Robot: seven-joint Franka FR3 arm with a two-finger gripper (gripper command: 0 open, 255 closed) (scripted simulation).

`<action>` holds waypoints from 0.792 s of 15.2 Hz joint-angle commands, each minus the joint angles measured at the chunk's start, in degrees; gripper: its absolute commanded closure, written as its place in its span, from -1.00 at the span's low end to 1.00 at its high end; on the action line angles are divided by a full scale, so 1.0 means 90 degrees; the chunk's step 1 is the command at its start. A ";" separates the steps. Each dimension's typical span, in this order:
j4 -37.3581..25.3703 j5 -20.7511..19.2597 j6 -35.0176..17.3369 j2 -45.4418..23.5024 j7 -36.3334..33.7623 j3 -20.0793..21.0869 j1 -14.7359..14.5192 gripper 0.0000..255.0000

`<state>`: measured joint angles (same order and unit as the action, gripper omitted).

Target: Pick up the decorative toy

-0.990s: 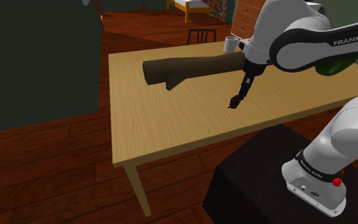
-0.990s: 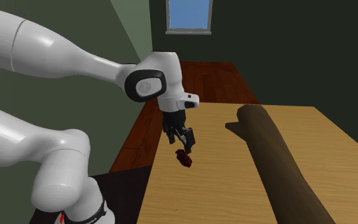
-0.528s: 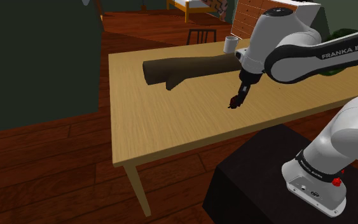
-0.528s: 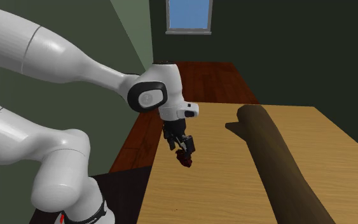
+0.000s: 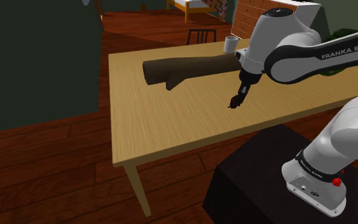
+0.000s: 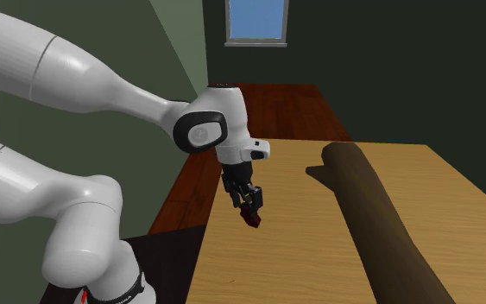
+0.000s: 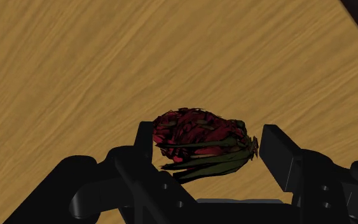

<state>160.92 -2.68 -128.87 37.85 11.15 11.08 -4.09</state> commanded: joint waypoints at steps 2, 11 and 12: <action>0.0009 0.0001 0.0006 0.0003 -0.0006 0.0004 -0.0002 1.00; -0.0557 0.0029 0.0934 0.0372 0.0134 -0.0094 -0.0031 1.00; -0.0626 0.0030 0.1031 0.0401 0.0148 -0.0104 -0.0032 1.00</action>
<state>155.98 -2.45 -120.55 41.21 12.41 10.18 -4.35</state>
